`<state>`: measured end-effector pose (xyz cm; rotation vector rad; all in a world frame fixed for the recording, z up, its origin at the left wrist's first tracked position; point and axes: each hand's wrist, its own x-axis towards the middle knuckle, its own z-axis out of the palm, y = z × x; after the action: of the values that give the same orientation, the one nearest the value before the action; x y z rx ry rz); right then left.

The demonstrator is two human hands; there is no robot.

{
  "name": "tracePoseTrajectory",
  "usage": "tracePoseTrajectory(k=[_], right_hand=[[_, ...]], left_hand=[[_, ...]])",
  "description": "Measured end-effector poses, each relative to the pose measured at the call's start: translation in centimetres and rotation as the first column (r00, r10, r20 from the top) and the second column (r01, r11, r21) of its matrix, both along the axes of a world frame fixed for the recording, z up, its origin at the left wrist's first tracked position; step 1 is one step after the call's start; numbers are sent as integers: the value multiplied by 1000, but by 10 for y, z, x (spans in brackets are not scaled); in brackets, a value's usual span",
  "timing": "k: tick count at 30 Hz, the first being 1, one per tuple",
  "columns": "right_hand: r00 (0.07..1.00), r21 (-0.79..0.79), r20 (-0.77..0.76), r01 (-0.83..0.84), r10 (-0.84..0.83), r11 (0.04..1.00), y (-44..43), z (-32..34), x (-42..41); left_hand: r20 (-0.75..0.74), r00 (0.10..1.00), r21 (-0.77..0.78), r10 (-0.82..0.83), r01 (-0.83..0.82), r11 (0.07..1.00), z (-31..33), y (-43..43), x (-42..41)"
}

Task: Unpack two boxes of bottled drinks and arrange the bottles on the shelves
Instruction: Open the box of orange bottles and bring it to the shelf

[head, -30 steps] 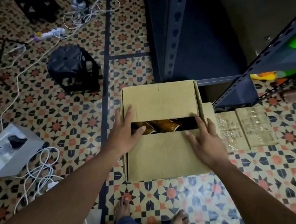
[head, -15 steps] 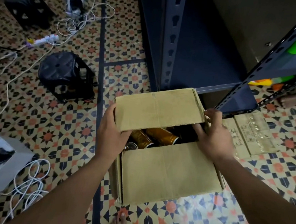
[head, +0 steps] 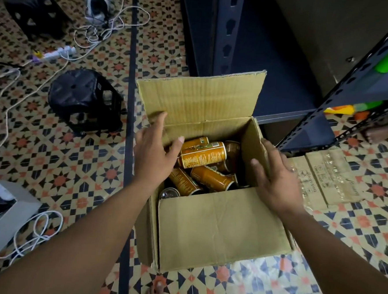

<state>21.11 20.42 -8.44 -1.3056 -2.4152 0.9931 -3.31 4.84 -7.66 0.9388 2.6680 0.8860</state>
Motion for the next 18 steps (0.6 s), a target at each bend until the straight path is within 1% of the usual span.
tracePoseTrajectory(k=[3, 5, 9, 12, 13, 14, 16, 17, 18], right_hand=[[1000, -78, -5, 29, -30, 997, 1, -4, 2], [999, -84, -8, 39, -40, 996, 2, -6, 2], [999, -86, 16, 47, -46, 995, 0, -7, 6], [995, -83, 103, 19, -10, 996, -5, -5, 14], [987, -69, 157, -27, 37, 997, -8, -4, 18], [967, -25, 224, -115, 118, 993, -10, -5, 22], [906, 85, 337, -302, 258, 949, -15, -10, 28], [893, 106, 344, -344, 290, 933, -16, -11, 32], [908, 110, 304, -333, 287, 937, -17, -11, 34]], left_hand=[[-80, 992, -110, -101, 92, 990, -3, -4, 0], [-101, 989, -146, -111, 96, 985, -6, -11, 3], [36, 999, -122, -18, 22, 992, -7, -21, 5], [57, 998, -134, -34, 42, 990, -8, -25, 10], [56, 998, -141, -37, 44, 989, -10, -27, 11], [59, 998, -143, -33, 41, 989, -10, -28, 13], [70, 997, -150, -23, 34, 988, -9, -29, 15], [69, 997, -155, -23, 33, 987, -9, -29, 14], [63, 998, -159, -27, 37, 987, -8, -29, 14]])
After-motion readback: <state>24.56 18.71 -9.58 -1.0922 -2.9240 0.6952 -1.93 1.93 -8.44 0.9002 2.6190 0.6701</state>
